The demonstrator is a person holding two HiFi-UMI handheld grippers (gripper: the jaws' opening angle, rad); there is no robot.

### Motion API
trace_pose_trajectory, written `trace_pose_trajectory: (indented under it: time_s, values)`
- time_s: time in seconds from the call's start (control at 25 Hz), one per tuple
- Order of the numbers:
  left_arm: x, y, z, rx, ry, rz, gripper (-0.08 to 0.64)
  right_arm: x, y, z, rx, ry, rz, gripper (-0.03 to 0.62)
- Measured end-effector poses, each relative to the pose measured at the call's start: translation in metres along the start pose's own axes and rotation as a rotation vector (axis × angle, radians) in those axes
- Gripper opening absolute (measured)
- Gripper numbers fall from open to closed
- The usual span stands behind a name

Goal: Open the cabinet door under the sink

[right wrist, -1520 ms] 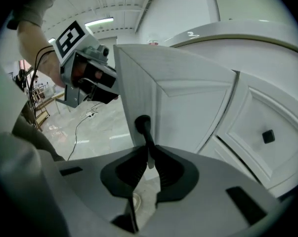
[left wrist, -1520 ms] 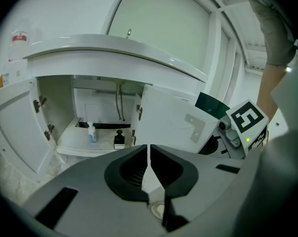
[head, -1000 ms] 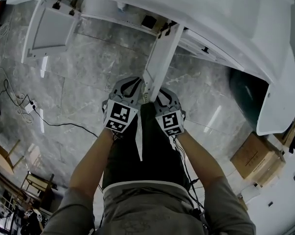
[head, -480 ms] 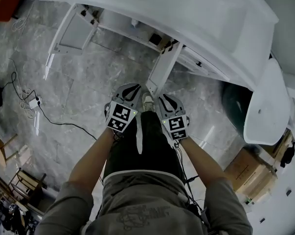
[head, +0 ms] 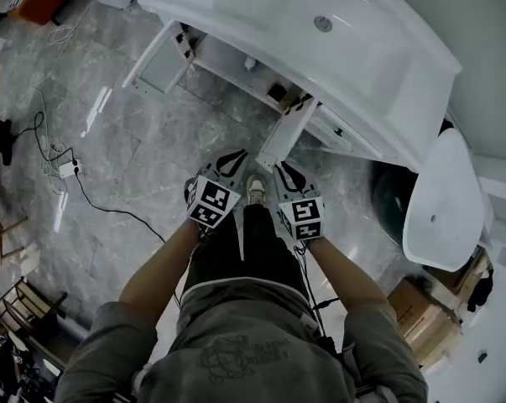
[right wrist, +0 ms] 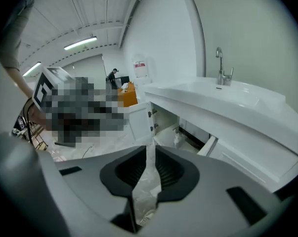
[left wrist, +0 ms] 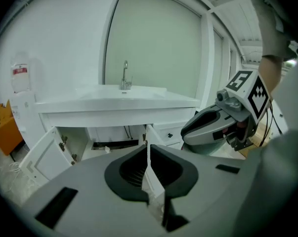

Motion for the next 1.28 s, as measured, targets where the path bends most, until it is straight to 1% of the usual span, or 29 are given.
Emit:
trace_pose_trajectory:
  time_s: [0.32,0.44,0.72,0.88,0.96,1.16,1.28]
  values:
    - [-0.041,-0.046,-0.030,-0.105,-0.018,0.059,0.032,-0.083,-0.016,-0.025,-0.050,-0.003,0.101,0.055]
    - [-0.063,-0.066,-0.041,-0.144,-0.019,0.099,0.031,-0.119,-0.026,-0.030,-0.056,0.000,0.156,0.054]
    - [-0.125,-0.110,-0.066,-0.217,0.046,0.198,0.031,-0.202,-0.057,-0.045,-0.092,-0.016,0.299,0.049]
    - [-0.160,-0.140,-0.077,-0.266,0.067,0.259,0.031,-0.239,-0.082,-0.057,-0.156,0.053,0.346,0.044]
    - [-0.176,-0.155,-0.082,-0.294,0.079,0.294,0.031,-0.256,-0.096,-0.064,-0.181,0.063,0.371,0.043]
    - [-0.210,-0.193,-0.086,-0.351,0.106,0.386,0.031,-0.293,-0.130,-0.083,-0.253,0.016,0.453,0.040]
    - [-0.231,-0.217,-0.082,-0.367,0.130,0.438,0.031,-0.311,-0.154,-0.096,-0.286,-0.051,0.514,0.040]
Point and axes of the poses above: the fingertips, and each gripper's own axes: y forward along the fingers, z to its right, x out of its underside, the point moved 6 cm from there along -y, backward along the fingers, and after that the axes turned 9 degrees about y, right-handed, at the moved point
